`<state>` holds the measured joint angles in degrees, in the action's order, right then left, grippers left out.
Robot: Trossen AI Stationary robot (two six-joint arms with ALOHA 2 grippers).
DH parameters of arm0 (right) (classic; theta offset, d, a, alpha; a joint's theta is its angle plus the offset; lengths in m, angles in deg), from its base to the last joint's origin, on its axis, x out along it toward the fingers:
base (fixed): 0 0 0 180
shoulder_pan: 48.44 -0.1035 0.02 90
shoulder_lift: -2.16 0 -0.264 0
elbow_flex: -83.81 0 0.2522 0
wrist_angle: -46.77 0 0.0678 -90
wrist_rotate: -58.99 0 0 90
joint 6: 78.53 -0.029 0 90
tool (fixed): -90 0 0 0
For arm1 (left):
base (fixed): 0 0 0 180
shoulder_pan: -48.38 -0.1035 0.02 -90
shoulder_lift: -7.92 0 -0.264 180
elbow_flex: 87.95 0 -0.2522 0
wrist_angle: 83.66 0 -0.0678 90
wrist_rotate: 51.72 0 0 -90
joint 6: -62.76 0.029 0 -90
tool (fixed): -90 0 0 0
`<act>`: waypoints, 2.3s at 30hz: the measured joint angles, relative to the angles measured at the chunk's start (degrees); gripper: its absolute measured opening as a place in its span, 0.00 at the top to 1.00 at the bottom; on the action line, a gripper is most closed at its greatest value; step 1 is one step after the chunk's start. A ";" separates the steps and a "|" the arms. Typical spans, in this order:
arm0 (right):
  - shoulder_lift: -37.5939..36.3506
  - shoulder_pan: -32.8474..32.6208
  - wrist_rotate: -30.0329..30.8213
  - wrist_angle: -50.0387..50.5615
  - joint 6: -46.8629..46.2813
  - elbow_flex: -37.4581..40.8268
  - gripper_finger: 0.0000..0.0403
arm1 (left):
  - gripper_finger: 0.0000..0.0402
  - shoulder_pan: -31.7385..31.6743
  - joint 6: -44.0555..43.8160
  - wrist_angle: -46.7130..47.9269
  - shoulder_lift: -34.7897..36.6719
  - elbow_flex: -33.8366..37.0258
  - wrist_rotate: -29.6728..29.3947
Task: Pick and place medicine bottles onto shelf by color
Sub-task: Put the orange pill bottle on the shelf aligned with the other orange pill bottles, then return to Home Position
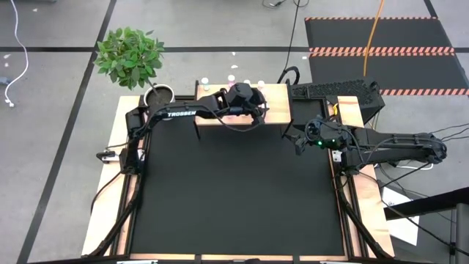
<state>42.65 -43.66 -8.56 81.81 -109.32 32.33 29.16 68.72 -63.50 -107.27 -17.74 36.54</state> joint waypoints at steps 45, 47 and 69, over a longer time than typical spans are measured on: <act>-19.61 2.74 -22.53 -4.35 34.96 -0.02 0.95 | 0.90 -4.75 -6.53 -9.52 52.83 45.22 9.65; -21.60 2.75 -22.49 -3.69 34.95 -0.04 0.96 | 0.97 -4.26 -7.64 -10.70 58.04 51.85 9.76; -33.99 2.78 -20.77 8.18 36.04 1.15 1.00 | 0.97 -2.65 -8.09 -22.89 94.89 93.22 9.80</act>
<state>8.66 -40.89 -29.32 89.99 -73.28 33.49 26.51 60.63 -86.39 -12.38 75.49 46.34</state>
